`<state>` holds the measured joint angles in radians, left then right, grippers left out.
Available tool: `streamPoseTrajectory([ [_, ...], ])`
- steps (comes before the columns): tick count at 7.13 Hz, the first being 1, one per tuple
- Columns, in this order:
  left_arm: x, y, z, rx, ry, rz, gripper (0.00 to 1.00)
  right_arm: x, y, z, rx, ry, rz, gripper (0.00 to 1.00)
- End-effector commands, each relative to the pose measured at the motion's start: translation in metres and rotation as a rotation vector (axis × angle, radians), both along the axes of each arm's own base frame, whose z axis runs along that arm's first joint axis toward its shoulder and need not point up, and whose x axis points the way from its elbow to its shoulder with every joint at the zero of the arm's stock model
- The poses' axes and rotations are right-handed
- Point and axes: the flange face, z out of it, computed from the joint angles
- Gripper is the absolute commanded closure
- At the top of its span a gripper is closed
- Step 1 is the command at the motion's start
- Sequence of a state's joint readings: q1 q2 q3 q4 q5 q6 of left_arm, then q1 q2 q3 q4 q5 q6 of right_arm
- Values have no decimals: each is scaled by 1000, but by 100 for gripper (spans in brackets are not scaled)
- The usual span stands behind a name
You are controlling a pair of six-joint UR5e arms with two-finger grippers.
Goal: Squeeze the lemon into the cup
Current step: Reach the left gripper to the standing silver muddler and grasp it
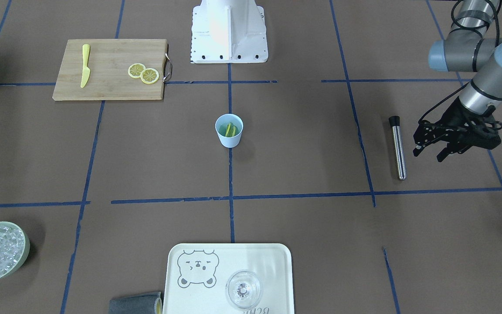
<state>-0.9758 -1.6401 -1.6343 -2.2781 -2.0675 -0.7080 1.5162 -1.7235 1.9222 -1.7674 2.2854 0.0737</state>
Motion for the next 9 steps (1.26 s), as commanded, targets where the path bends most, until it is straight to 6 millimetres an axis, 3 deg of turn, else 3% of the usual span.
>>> streamPoseTrajectory([
  [1,36,-9,19,-22,-40,21,41,5,1,0,0,1,11,0],
  [2,48,-3,25,-31,-48,42,46,5,1,0,0,1,12,0],
  [6,60,0,20,-28,-41,60,46,6,1,1,-2,3,15,0],
  [9,72,5,28,-27,-60,67,46,6,1,1,-3,3,16,0],
])
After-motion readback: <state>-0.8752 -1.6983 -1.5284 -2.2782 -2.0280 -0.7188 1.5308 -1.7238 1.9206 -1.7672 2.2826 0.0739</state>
